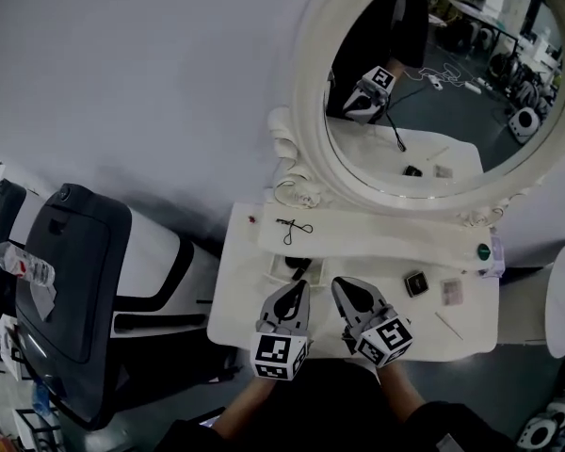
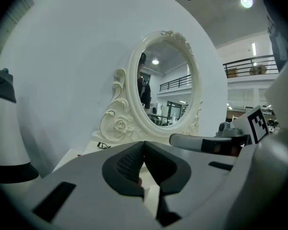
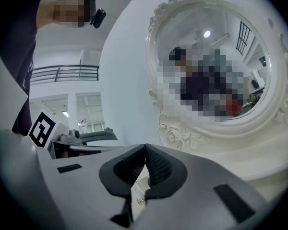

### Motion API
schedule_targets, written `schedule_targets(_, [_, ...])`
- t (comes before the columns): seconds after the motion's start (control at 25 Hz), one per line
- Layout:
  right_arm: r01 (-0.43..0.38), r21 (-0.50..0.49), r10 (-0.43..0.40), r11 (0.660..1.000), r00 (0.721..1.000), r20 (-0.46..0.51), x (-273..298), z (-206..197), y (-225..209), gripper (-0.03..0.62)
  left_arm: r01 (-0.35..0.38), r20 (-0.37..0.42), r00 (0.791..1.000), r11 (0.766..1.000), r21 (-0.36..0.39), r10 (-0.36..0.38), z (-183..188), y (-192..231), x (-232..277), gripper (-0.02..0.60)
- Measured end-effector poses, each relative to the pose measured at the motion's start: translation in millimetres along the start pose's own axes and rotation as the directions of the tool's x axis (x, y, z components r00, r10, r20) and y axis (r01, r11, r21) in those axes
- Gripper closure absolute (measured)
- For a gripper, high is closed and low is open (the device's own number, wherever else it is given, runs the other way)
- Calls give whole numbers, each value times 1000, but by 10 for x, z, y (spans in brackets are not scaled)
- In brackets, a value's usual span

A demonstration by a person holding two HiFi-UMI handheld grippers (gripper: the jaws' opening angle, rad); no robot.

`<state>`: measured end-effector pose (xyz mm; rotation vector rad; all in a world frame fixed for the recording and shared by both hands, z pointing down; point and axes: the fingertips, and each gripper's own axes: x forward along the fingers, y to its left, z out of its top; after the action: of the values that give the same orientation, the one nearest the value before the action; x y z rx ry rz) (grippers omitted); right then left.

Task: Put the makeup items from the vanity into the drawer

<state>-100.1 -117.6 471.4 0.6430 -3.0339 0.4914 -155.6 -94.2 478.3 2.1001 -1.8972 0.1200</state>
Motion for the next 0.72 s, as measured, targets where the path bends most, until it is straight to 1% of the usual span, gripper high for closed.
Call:
schedule_targets(0.12, [30, 18, -31, 999, 999, 37, -100, 56, -23, 571, 19, 22, 1000, 1000, 6, -19, 88, -83, -3, 566])
schedule_targets(0.36, [68, 13, -68, 998, 997, 42, -220, 56, -70, 571, 46, 26, 999, 999, 13, -46, 99, -191, 12, 566])
schedule_targets(0.72, [83, 13, -83, 996, 995, 49, -301, 69, -84, 571, 54, 18, 998, 999, 11, -54, 57, -252, 5, 566])
